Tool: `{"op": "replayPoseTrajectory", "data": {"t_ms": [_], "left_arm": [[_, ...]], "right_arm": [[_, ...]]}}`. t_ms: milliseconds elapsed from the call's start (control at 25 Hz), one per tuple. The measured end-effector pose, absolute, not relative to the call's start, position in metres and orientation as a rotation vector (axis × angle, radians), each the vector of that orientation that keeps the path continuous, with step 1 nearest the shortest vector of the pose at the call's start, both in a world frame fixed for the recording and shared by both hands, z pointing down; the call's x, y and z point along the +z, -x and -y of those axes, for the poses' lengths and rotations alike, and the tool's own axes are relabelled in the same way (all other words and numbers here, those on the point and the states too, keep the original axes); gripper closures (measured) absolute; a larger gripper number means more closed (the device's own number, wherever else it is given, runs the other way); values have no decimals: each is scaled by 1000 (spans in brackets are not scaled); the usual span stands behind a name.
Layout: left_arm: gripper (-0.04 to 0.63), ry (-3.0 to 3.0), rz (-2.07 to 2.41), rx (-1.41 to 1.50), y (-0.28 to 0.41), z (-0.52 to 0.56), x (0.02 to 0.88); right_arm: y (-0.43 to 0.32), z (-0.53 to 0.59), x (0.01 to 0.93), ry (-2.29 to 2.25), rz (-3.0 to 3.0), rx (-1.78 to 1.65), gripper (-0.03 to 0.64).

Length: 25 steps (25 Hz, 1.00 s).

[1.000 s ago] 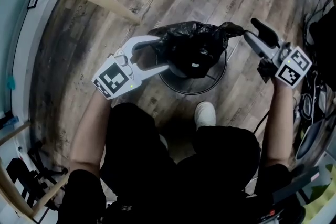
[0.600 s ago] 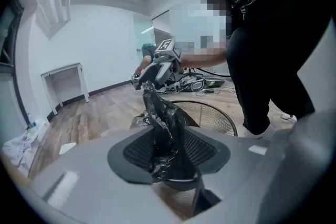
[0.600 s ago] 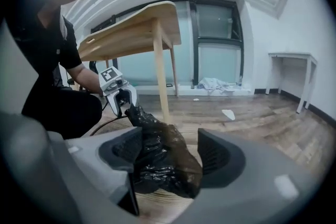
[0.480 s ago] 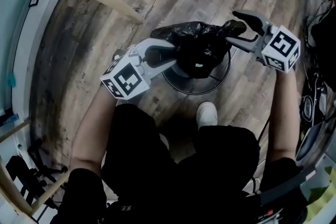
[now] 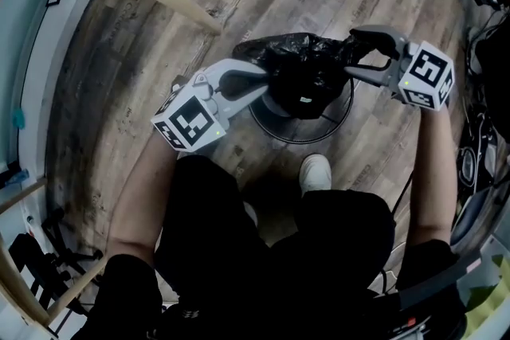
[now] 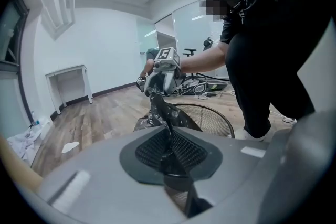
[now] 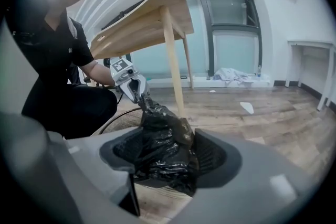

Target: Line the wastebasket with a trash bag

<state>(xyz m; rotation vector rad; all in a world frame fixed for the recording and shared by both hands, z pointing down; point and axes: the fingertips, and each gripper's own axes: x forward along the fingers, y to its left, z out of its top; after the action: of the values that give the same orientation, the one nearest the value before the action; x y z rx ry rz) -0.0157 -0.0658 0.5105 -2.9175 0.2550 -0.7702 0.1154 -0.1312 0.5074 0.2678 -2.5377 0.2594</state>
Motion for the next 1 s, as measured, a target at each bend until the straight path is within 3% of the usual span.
{"op": "replayPoseTrajectory", "data": {"t_ms": [120,240,320,360,400,440,480,520,680,1000], "left_arm": [[535,2937,-267,-750,14,69,510],[375,2976,-239,-735,8,68,513],[368,2978,-198,-770,3,64,519],[382,2960,-181,-800,2,63,524],[461,2938,-170,-821,2,61,526],[554,2923,-162,-826,3,60,526],[588,2921,-153,-823,4,59,525],[588,2927,-142,-821,6,58,523],[588,2914,-80,-841,15,46,519],[588,2890,73,-907,31,8,528]], "right_arm": [[-117,127,508,-277,2548,257,311],[-120,128,510,-293,2553,249,311],[-121,129,512,-302,2554,247,311],[-122,129,512,-306,2557,246,312],[-123,129,512,-315,2561,241,343],[-125,130,509,-333,2567,228,412],[-127,131,505,-358,2573,212,484],[-129,132,501,-382,2583,197,535],[-129,119,486,-388,2631,187,604],[-118,53,489,-285,2641,252,614]]}}
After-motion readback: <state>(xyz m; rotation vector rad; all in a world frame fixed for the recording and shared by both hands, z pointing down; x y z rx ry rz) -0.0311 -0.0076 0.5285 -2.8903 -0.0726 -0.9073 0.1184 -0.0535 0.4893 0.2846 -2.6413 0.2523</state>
